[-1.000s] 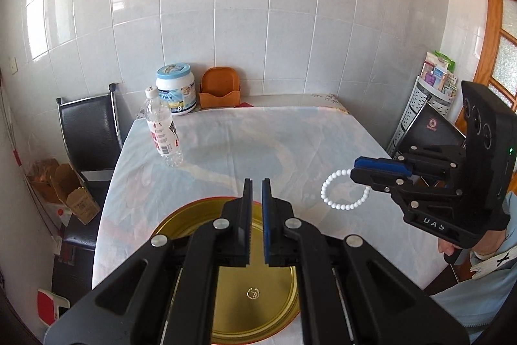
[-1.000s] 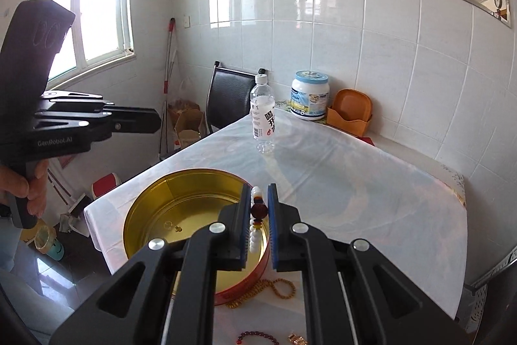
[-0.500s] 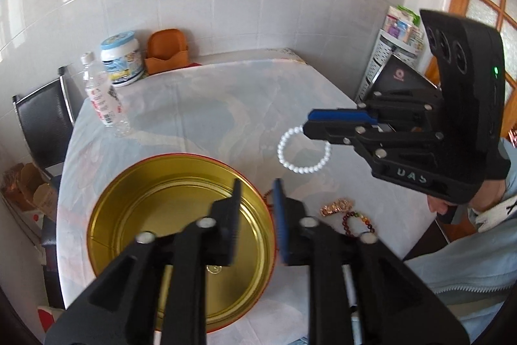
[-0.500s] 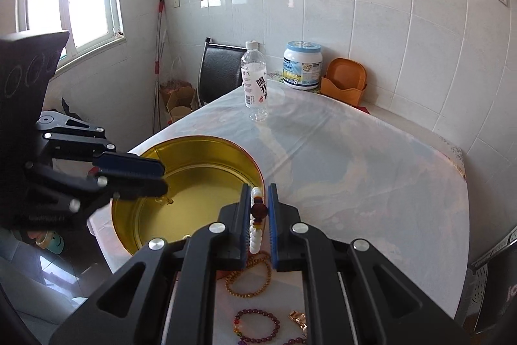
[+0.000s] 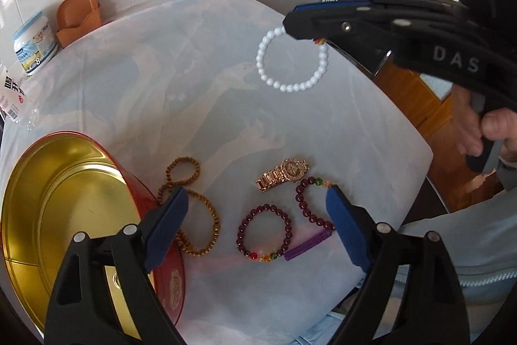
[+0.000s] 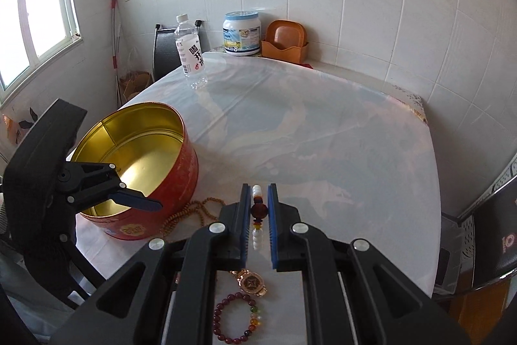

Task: Organize jewelry
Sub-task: 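Move the left gripper back to the jewelry while the right holds the white bracelet, then close the left gripper on the gold wristwatch and lift it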

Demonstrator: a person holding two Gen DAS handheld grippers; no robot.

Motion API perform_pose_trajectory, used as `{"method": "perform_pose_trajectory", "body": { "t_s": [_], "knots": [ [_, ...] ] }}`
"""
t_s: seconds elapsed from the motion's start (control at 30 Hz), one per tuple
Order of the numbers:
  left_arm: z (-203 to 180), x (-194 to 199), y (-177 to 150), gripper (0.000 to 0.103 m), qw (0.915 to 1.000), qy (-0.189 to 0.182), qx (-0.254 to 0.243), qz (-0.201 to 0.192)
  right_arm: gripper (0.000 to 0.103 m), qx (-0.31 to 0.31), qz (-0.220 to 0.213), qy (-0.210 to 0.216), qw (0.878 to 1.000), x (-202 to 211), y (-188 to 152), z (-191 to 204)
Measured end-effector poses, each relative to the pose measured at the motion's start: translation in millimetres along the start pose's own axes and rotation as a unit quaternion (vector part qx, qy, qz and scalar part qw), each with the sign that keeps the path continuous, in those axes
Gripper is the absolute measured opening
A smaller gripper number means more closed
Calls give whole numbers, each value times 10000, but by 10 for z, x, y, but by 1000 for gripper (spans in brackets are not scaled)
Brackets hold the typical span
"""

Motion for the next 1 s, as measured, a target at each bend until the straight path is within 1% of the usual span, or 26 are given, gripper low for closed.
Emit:
{"method": "perform_pose_trajectory", "body": {
  "t_s": [0.17,0.27,0.33,0.47,0.57,0.67,0.73,0.8,0.87,0.93,1.0],
  "knots": [
    [83,-338,-51,85,9987,229,180,424,12,-159,240,-87,9995,-52,-222,-180],
    [134,-493,-46,85,9974,341,242,580,12,-241,365,-80,9990,-77,-351,-244],
    [137,-570,-18,85,9967,500,115,623,12,-289,411,-66,9987,-87,-405,-280],
    [144,-732,69,85,9954,653,-25,701,12,-348,432,-57,9984,-94,-442,-349],
    [189,-849,109,85,9925,935,-158,772,11,-390,440,-70,9982,-89,-462,-396],
    [227,-907,143,85,9901,1096,-293,831,12,-426,464,-95,9980,-86,-486,-444],
    [213,-914,177,85,9910,1024,-357,787,12,-455,477,-119,9978,-88,-500,-476],
    [176,-937,187,85,9891,1120,-559,769,12,-479,490,-131,9976,-89,-512,-506],
    [132,-989,158,85,9874,1086,-715,900,12,-489,498,-138,9975,-95,-517,-520],
    [130,-1051,129,85,9877,988,-615,1042,11,-494,500,-141,9974,-91,-518,-535],
    [102,-1069,116,85,9888,865,-544,1089,11,-499,501,-144,9974,-92,-520,-548]
  ]
}}
Point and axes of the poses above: each gripper's, at about its wrist camera, not at the fingertips, and x roughly against the way its jaws point, z to its left, y to its top, the point moved 3 cm from there along -x, roughly the way its jaws point, and after that the axes turned 12 degrees about -z, right-handed, at the moved point
